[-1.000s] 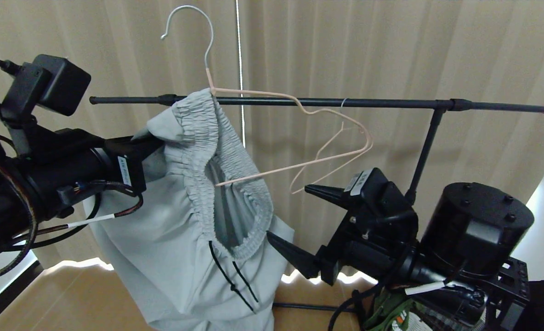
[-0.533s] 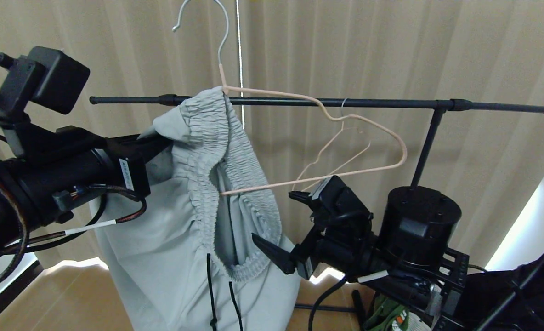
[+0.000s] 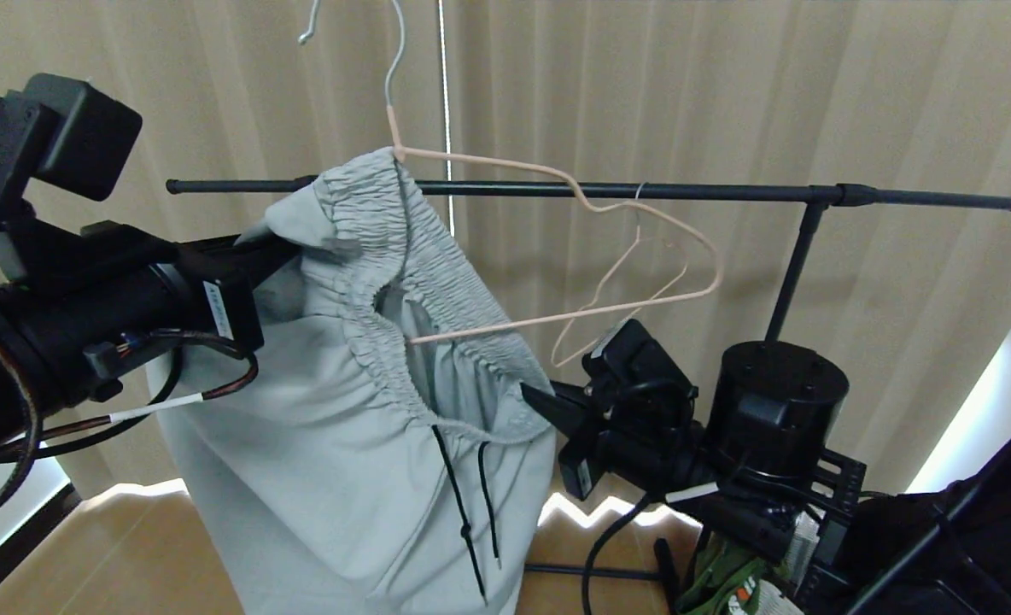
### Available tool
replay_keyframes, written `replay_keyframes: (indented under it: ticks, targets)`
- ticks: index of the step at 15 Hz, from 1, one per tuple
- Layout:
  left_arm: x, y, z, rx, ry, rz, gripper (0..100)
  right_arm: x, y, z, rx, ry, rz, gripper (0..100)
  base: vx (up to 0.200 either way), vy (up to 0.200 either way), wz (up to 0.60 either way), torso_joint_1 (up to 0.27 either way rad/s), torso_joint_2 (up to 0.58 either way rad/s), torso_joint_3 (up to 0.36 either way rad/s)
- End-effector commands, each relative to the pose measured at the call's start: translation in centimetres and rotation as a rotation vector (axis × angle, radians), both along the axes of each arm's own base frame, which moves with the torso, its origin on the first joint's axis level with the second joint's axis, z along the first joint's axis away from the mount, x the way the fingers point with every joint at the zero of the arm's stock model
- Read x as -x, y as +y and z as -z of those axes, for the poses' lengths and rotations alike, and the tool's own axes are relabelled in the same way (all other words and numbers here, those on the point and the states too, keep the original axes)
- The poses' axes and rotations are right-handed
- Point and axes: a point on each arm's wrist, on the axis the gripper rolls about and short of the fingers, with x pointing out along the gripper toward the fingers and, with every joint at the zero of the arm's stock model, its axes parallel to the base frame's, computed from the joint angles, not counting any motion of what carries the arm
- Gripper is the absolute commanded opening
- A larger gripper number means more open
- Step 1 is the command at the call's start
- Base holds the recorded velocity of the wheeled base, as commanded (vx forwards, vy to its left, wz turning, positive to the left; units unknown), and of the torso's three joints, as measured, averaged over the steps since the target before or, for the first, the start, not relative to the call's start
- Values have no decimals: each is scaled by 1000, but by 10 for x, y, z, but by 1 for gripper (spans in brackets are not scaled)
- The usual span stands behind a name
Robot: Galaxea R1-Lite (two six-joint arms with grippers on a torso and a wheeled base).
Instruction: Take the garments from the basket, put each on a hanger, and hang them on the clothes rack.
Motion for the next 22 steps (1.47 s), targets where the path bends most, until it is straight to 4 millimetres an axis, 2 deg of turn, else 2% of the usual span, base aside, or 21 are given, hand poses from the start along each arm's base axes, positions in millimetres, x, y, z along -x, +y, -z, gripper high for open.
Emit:
replay_keyframes:
  ticks: [1,5,9,11,14,18,21,22]
  targets:
    - [-6,13,7,-54,7,-68,0,-13,-15,-6,-16,-21,62,0,0,0,0,0,0,0]
    - [-9,29,28,-201,14,-134,0,-35,-41,-14,-31,-44,160,0,0,0,0,0,0,0]
    - [-12,51,45,-334,23,-231,0,-40,-51,-17,-36,-52,193,0,0,0,0,0,0,0]
    - [-12,56,50,-357,20,-250,0,-41,-52,-18,-37,-54,199,0,0,0,0,0,0,0]
    - [-13,54,58,-371,43,-237,0,-41,-52,-24,-41,-60,196,0,0,0,0,0,0,0]
    - [-17,51,75,-514,31,-200,0,-36,-53,-62,6,1,192,0,0,0,0,0,0,0]
    - [-20,40,78,-527,-48,-154,0,-38,-52,-71,53,55,192,0,0,0,0,0,0,0]
    - [-18,31,82,-518,-85,-116,0,-39,-50,-75,76,79,190,0,0,0,0,0,0,0]
